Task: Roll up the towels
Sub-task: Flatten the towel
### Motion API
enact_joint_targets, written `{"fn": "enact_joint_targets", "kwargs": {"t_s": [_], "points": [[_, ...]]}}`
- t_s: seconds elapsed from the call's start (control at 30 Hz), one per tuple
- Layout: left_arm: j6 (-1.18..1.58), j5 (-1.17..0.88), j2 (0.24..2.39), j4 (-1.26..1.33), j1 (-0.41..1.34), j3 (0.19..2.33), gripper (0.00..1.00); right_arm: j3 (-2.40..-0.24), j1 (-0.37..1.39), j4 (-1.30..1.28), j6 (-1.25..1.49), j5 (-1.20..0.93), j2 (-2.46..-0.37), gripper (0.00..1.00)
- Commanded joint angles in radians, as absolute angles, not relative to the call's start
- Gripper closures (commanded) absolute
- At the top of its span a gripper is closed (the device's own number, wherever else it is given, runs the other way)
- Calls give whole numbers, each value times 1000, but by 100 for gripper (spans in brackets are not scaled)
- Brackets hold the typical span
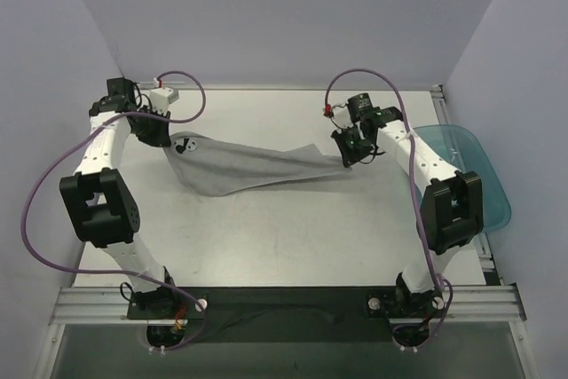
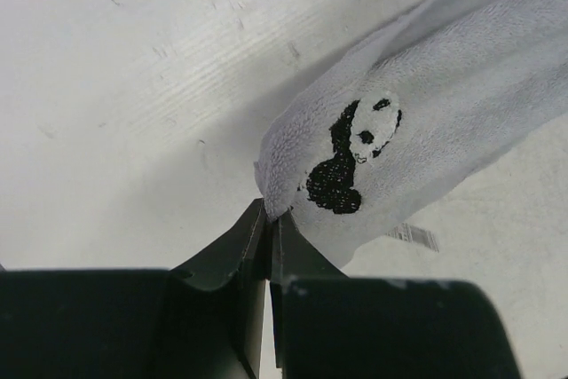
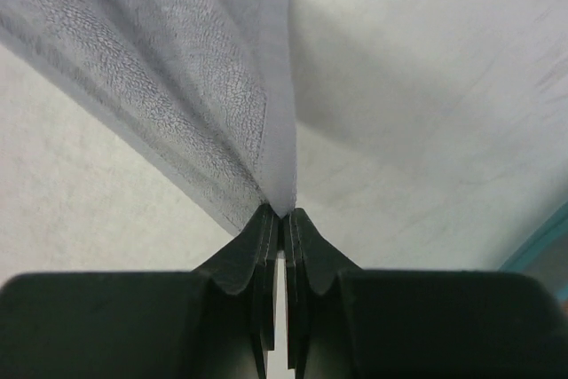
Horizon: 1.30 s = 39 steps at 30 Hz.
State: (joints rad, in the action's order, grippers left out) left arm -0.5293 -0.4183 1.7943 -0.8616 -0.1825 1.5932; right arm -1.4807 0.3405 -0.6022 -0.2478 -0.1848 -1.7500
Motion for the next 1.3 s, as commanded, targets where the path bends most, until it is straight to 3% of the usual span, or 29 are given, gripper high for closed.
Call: {"fn": "enact_joint_targets", "kwargs": {"t_s": [0.0, 0.27, 0.3, 0.33, 0.37, 0.4, 0.47, 0.6, 0.8, 1.27], "points": [[-578, -414, 1795, -922, -186, 1540, 100, -1372, 342, -710, -245, -277, -1678, 100], [-618, -428, 1848, -959, -183, 1477, 100, -1008, 615, -822, -325, -472, -1531, 100], [-623, -436, 1855, -968, -183, 1479, 100, -999, 633, -848, -331, -483, -1526, 96], [-630, -443, 1862, -974, -183, 1480, 100, -1005, 638, -857, -348, -489, -1522, 81], [-638, -468, 1865, -994, -181, 1480, 100, -1012, 615, -862, -356, -489, -1510, 48], [-647, -480, 1870, -1003, -181, 1483, 100, -1029, 589, -855, -360, -482, -1503, 38], [-666, -518, 1879, -1028, -179, 1483, 98, -1116, 528, -847, -353, -479, -1523, 32], [-669, -540, 1894, -1037, -176, 1485, 91, -1300, 371, -815, -308, -439, -1649, 41], [-660, -537, 1916, -1039, -178, 1514, 88, -1482, 368, -795, -239, -357, -1827, 50], [-640, -509, 1950, -1037, -176, 1545, 88, -1482, 488, -741, -184, -226, -2026, 52]]}}
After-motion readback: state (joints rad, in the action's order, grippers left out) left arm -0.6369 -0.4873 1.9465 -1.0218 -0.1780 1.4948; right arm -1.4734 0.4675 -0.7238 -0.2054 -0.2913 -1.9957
